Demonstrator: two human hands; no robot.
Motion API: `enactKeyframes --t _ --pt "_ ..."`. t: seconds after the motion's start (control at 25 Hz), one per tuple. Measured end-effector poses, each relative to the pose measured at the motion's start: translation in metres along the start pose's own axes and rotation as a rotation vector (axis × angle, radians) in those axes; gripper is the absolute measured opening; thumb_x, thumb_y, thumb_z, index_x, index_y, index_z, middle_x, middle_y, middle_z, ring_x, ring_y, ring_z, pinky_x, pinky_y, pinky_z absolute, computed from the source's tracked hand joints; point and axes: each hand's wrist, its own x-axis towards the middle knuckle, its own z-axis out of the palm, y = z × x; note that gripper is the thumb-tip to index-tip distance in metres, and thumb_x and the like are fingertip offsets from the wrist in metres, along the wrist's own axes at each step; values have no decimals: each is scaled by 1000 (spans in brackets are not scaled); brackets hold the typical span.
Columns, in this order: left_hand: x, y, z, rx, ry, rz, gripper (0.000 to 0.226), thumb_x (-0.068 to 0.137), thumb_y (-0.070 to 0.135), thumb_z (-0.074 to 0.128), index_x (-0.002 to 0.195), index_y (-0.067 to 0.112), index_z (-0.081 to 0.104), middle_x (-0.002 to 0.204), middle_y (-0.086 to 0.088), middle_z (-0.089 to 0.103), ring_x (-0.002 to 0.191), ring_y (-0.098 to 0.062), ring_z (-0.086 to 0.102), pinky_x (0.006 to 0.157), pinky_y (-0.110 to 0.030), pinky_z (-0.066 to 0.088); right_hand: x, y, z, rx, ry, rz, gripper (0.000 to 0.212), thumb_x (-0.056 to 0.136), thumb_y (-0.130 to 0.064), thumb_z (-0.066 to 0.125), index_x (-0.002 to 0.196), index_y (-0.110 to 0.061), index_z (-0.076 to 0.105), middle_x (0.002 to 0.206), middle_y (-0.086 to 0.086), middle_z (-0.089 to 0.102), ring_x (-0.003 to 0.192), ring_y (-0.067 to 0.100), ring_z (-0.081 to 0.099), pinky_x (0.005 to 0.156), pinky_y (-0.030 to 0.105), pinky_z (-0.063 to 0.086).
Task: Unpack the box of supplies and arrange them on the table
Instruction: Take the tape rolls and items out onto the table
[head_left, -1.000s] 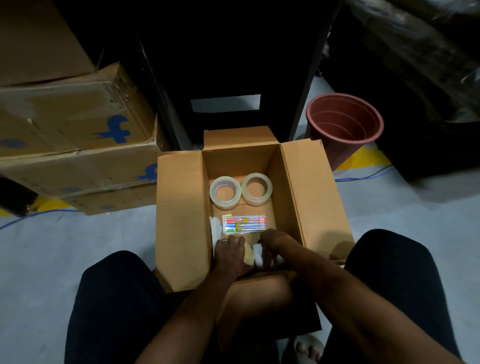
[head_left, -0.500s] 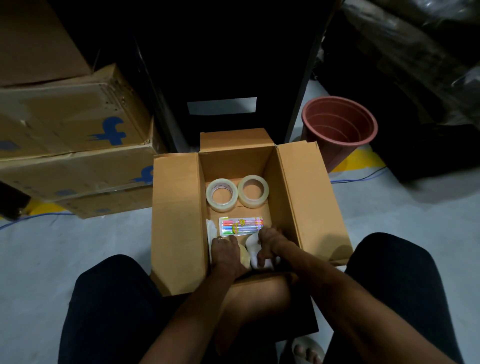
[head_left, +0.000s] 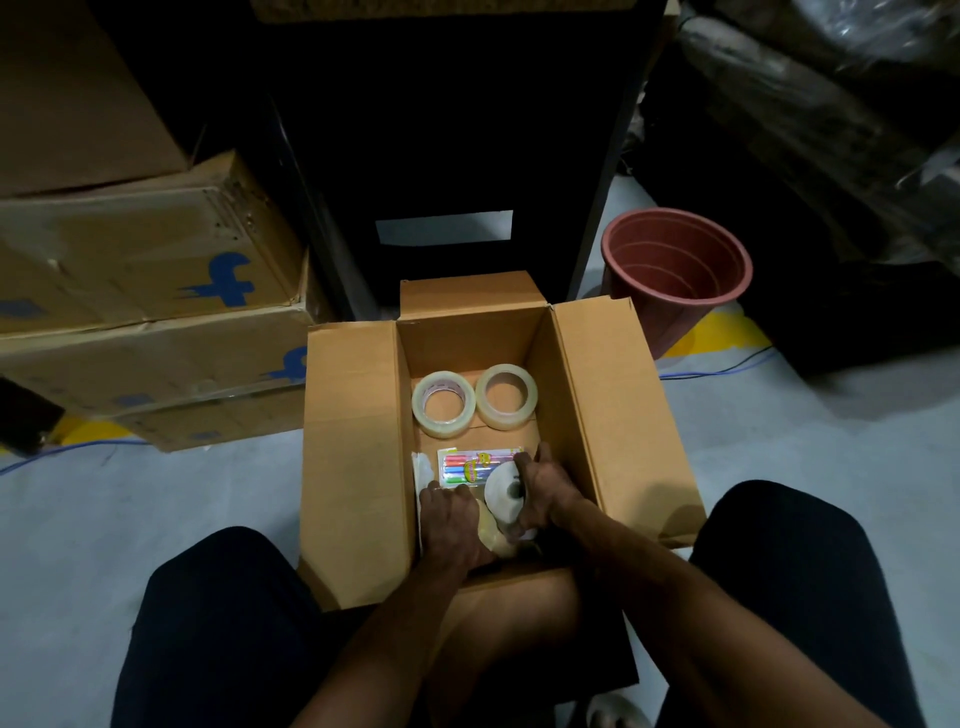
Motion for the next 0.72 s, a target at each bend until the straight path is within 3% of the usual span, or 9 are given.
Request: enactKeyframes --t 0.08,0.2,0.36,0.52,0.64,0.72 --pt "4 3 -6 186 -61 -1 95 71 68 63 137 5 38 132 -21 50 127 -36 42 112 -46 23 -1 0 3 90 -29 28 129 47 -40 94 150 -9 23 145 16 25 133 31 40 108 30 37" --pt "7 8 -11 323 -95 14 85 66 68 65 126 12 46 121 -12 59 111 -28 53 97 -41 32 0 1 10 203 -13 27 122 48 -32 95 148 -13 27 138 11 42 126 29 49 99 29 43" --pt "11 4 -2 384 -93 -19 97 72 69 61 143 11 28 134 -18 53 122 -30 47 104 -42 26 4 1 13 229 7 4 126 50 -26 95 152 -18 22 139 10 42 122 32 52 96 32 45" --pt "13 4 -4 315 -70 -35 83 66 63 71 128 14 46 118 -10 63 110 -26 55 96 -39 33 5 -4 12 165 -16 -6 131 52 -29 94 155 -15 14 143 12 35 120 33 54 97 36 47" --pt "12 2 -7 278 -26 -10 76 66 58 71 123 14 48 116 -9 63 109 -26 55 96 -39 33 5 -7 7 111 -8 9 125 48 -33 94 148 -10 23 137 12 43 118 34 55 93 38 47" --pt "10 1 -4 248 -2 5 86 67 60 70 132 11 43 124 -13 57 117 -31 48 104 -43 29 5 -11 -2 13 11 -11 115 45 -34 95 138 -9 32 133 12 46 114 36 56 88 40 48"
